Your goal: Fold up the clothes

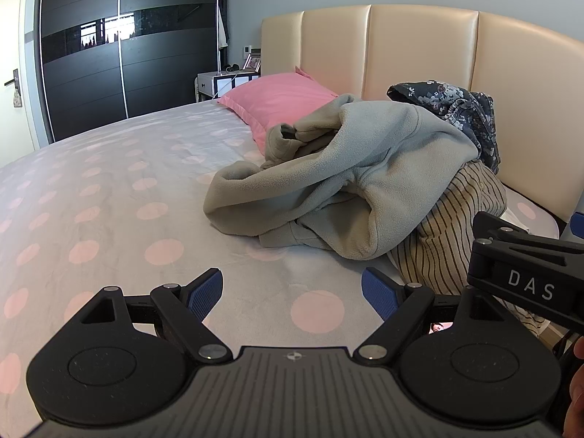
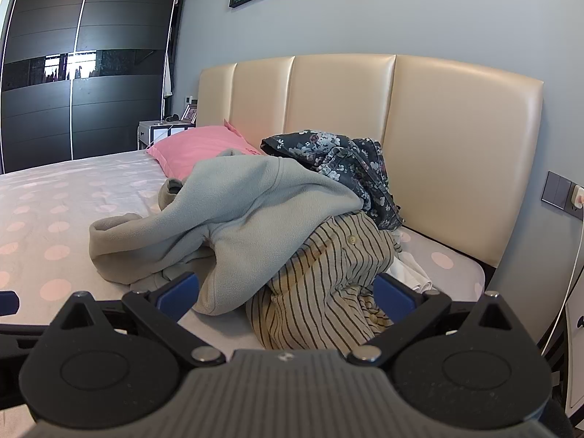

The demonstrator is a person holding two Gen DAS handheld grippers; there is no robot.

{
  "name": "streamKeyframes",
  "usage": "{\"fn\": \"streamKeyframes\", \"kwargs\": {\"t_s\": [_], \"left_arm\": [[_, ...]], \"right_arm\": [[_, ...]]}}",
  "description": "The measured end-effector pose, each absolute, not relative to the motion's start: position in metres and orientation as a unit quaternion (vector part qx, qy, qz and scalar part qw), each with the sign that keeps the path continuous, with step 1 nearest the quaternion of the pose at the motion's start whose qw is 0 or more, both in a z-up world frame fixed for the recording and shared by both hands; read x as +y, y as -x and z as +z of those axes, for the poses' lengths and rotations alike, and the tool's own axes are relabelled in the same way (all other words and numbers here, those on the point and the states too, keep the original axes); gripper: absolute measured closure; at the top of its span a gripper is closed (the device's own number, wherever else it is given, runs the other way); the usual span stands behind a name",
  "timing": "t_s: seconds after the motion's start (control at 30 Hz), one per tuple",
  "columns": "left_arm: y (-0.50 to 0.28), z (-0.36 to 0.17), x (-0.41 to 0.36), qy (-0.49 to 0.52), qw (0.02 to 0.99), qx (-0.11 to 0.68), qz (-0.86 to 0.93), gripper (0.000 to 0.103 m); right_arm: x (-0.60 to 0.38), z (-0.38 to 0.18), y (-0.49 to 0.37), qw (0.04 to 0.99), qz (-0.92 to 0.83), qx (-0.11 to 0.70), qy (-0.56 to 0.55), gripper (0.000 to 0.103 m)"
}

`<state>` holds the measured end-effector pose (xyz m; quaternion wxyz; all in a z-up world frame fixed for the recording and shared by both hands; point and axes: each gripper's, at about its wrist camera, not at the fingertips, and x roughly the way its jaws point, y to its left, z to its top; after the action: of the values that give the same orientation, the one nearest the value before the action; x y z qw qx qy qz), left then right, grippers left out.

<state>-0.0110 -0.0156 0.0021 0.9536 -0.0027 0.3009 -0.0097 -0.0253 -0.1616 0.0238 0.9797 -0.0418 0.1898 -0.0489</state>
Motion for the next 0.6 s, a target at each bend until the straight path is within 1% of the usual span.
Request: {"fn": "streamKeyframes", "kwargs": {"t_s": [0.43, 0.6], "left_arm": [[0.0096, -0.0012, -0.0154, 0.002, 0.951, 0.309, -0.004, 0.019], [0.0088, -0.0031, -0.0120, 0.001, 0.949, 0.314, -0.001, 0.019]], "right_arm": [[-0.1609, 0.0239, 0.0254, 0.980, -0.046, 0.189, 0.043, 0.001], [-0.1539, 0.0244, 0.0250, 0.980, -0.036, 0.188, 0.062, 0.001]]}}
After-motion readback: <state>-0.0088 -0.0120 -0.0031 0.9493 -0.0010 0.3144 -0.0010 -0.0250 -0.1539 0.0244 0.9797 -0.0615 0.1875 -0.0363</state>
